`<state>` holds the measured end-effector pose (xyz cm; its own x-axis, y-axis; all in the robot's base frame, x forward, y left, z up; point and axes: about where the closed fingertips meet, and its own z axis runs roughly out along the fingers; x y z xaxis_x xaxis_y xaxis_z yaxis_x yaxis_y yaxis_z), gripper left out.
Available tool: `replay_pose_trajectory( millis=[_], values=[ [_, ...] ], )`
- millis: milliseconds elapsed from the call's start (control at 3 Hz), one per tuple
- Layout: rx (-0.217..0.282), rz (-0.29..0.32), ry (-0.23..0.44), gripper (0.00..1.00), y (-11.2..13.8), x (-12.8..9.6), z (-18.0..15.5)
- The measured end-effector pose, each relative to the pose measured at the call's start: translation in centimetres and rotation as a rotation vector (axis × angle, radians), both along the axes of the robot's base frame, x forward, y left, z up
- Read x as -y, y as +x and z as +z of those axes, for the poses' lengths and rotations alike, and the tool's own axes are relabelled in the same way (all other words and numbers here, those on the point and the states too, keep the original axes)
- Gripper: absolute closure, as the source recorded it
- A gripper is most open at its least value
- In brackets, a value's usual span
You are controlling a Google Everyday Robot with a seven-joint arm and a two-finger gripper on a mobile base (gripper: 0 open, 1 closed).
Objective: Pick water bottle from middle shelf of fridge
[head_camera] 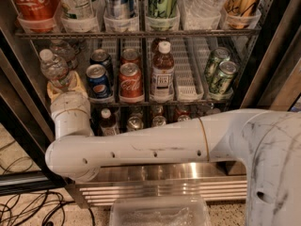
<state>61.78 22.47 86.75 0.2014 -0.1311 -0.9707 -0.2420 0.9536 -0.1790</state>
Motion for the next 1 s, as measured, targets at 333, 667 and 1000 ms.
replay_pose_trajectory(
  millis=[333,667,1000],
  values=[
    [0.037,0.018,0.018,1.0,-0.9,-0.2,1.4],
    [0.057,0.03,0.022,1.0,-2.2,-0.2,2.3],
    [0.042,0.031,0.002,1.0,-4.6,0.7,3.0]
  ],
)
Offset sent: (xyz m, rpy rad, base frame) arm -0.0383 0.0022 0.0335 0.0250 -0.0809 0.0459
